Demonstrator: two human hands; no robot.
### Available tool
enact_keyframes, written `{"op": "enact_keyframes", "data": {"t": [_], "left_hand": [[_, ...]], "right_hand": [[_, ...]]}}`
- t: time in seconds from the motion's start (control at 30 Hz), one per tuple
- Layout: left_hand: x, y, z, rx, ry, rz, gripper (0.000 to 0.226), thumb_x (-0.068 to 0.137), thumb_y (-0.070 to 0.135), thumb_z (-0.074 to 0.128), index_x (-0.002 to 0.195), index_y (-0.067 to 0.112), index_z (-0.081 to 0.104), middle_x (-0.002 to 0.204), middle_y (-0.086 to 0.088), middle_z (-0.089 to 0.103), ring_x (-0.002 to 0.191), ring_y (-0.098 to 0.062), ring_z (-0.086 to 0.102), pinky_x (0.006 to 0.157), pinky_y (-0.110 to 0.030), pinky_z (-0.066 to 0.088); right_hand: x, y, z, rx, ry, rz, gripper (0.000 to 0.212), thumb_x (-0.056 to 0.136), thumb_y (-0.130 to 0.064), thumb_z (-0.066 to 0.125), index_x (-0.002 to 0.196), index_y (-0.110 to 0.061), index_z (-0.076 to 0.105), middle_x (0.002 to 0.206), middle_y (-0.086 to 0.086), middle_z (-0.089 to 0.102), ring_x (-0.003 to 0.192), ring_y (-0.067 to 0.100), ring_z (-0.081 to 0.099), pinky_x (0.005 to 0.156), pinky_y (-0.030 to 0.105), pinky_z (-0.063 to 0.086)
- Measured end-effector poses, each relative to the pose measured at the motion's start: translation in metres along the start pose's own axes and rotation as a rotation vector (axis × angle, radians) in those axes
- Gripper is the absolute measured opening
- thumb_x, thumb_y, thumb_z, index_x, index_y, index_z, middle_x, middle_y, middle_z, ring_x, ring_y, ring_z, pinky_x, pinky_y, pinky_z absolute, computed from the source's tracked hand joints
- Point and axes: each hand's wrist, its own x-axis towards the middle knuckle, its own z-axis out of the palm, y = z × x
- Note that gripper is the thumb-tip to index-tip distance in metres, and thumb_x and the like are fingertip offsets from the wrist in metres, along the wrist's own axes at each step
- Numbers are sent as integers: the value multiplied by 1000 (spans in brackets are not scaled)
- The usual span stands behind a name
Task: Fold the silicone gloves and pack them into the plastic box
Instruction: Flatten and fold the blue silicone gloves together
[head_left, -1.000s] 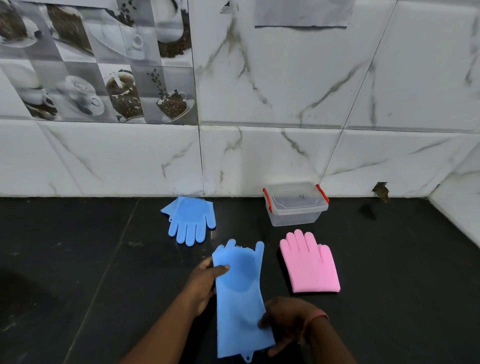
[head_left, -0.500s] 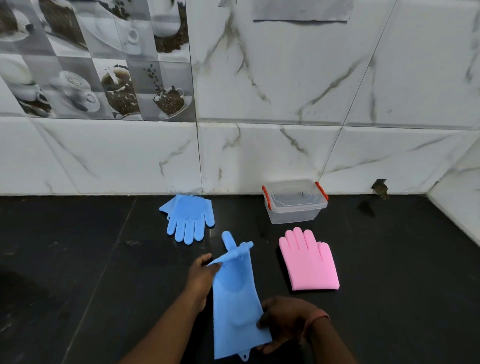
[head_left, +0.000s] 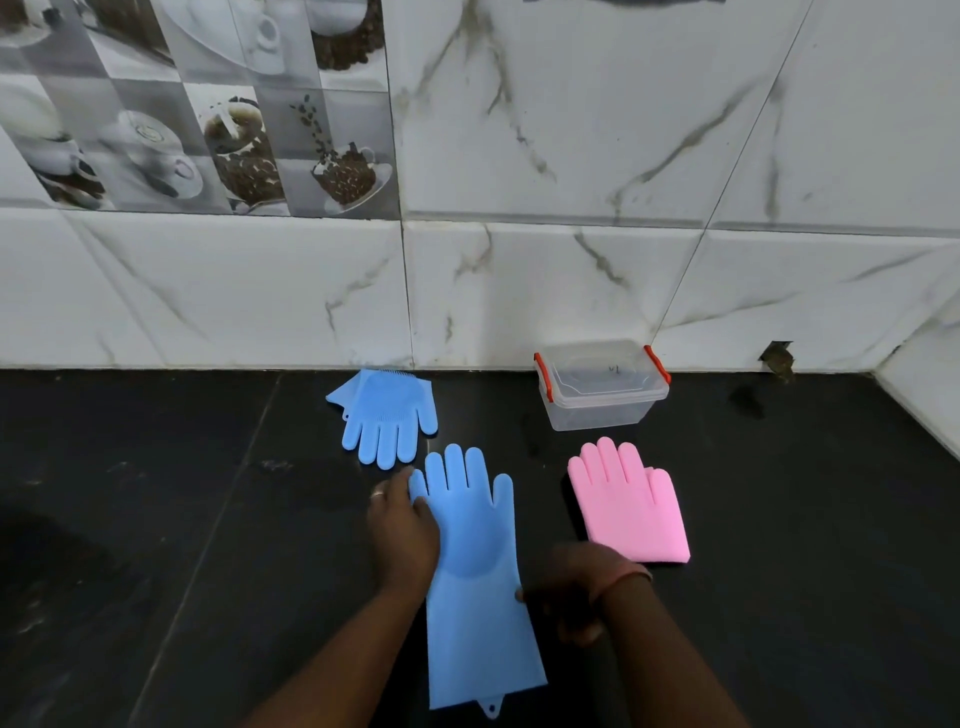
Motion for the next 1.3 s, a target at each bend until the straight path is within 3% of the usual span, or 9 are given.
{"op": "enact_keyframes", "data": {"t": [0.07, 0.1, 0.17, 0.23, 0.33, 0.7, 0.83, 1.1, 1.3], "left_hand": [[-8, -12, -1, 39, -21, 138, 40, 93, 3, 59, 131, 13, 65, 131, -13, 62, 121, -32, 59, 103, -46, 49], [-13, -18, 0, 90, -79, 195, 39, 95, 8, 59, 132, 15, 65, 133, -11, 63, 124, -31, 59, 105, -44, 48], [-24, -31, 6, 268, -208, 310, 45, 100, 25, 54, 145, 21, 54, 151, -9, 52, 143, -30, 45, 120, -42, 34], [-27, -40, 13, 380, -303, 395, 55, 104, 33, 42, 158, 26, 34, 167, -8, 28, 157, -29, 18, 128, -42, 8], [-16, -45, 14, 464, -373, 478, 59, 107, 32, 30, 163, 26, 16, 172, -6, 10, 159, -27, 2, 126, -37, -6], [-11, -36, 12, 657, -301, 461, 75, 95, 56, 32, 163, 26, 20, 166, -15, 29, 153, -41, 27, 121, -53, 28], [-12, -42, 14, 670, -266, 466, 71, 97, 48, 28, 163, 23, 19, 170, -14, 17, 157, -39, 11, 124, -56, 6], [-6, -36, 15, 701, -320, 405, 75, 92, 46, 34, 162, 24, 22, 170, -12, 19, 157, -39, 14, 122, -55, -2], [20, -14, 6, 498, -161, 364, 47, 89, 28, 52, 134, 27, 62, 147, -3, 57, 139, -26, 49, 109, -47, 42]], "right_hand": [[22, -20, 21, 8, 99, -110, 28, 96, -34, 60, 107, -9, 65, 102, 10, 68, 94, 26, 68, 82, 34, 52], [34, -27, 31, -24, 313, -214, 25, 95, -31, 58, 109, -11, 64, 108, 10, 69, 100, 27, 67, 81, 33, 51], [53, -37, 53, 18, 544, -368, 38, 93, -28, 55, 128, -14, 56, 132, 14, 59, 123, 32, 57, 99, 37, 48], [63, -42, 76, -93, 542, -463, 65, 99, -36, 45, 157, -16, 24, 163, 17, 20, 152, 36, 18, 124, 44, 20], [71, -38, 112, -173, 602, -458, 66, 104, -46, 17, 159, -23, -11, 167, 11, -15, 154, 28, -16, 123, 42, -9], [78, -32, 117, -120, 743, -383, 79, 98, -59, 15, 158, -16, -12, 166, 3, -14, 155, 23, -11, 125, 40, -8], [82, -31, 107, -118, 706, -364, 87, 94, -68, 13, 158, -14, -13, 167, 3, -15, 155, 21, -12, 124, 37, -11], [86, -34, 88, -74, 747, -238, 67, 99, -59, 17, 160, -31, 12, 168, 2, 11, 154, 27, 11, 120, 50, 15], [82, -78, 62, -159, 861, -361, 49, 95, -42, 34, 138, -24, 49, 144, 10, 44, 132, 32, 41, 108, 49, 35]]}}
